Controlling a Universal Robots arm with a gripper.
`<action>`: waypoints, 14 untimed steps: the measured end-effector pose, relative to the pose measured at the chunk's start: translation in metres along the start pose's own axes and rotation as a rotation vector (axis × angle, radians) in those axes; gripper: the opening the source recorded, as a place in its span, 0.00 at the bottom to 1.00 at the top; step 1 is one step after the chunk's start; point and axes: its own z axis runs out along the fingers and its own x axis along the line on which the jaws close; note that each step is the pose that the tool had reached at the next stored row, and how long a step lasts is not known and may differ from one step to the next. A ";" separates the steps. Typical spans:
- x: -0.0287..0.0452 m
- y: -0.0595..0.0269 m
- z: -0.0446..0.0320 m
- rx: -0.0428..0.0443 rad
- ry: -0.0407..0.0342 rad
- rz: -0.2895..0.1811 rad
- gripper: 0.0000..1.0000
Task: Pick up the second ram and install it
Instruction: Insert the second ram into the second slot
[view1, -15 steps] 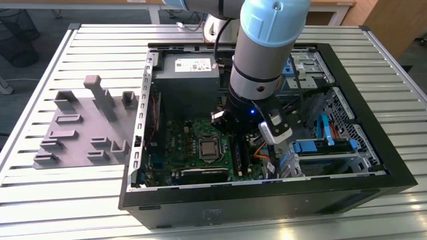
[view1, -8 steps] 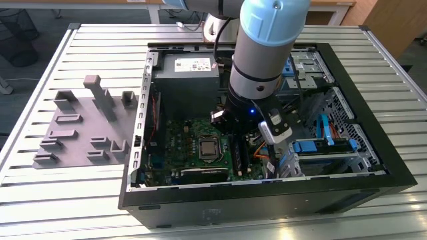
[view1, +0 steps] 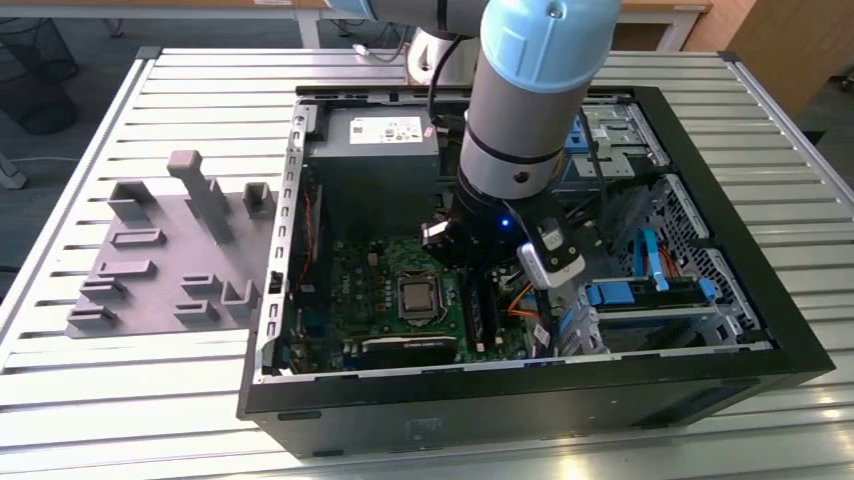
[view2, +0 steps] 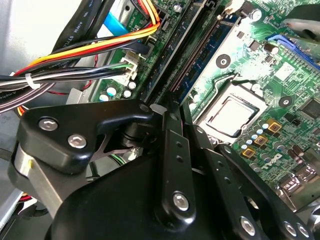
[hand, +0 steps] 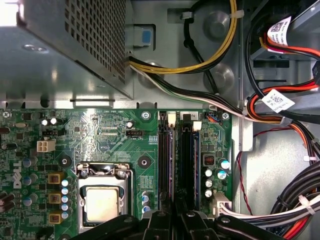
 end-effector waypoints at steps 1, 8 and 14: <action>0.0000 -0.0002 0.0000 -0.0003 -0.0001 0.000 0.14; -0.0001 -0.0011 0.0001 -0.0013 0.0000 0.000 0.14; -0.0001 -0.0012 0.0012 -0.0014 -0.0001 0.000 0.14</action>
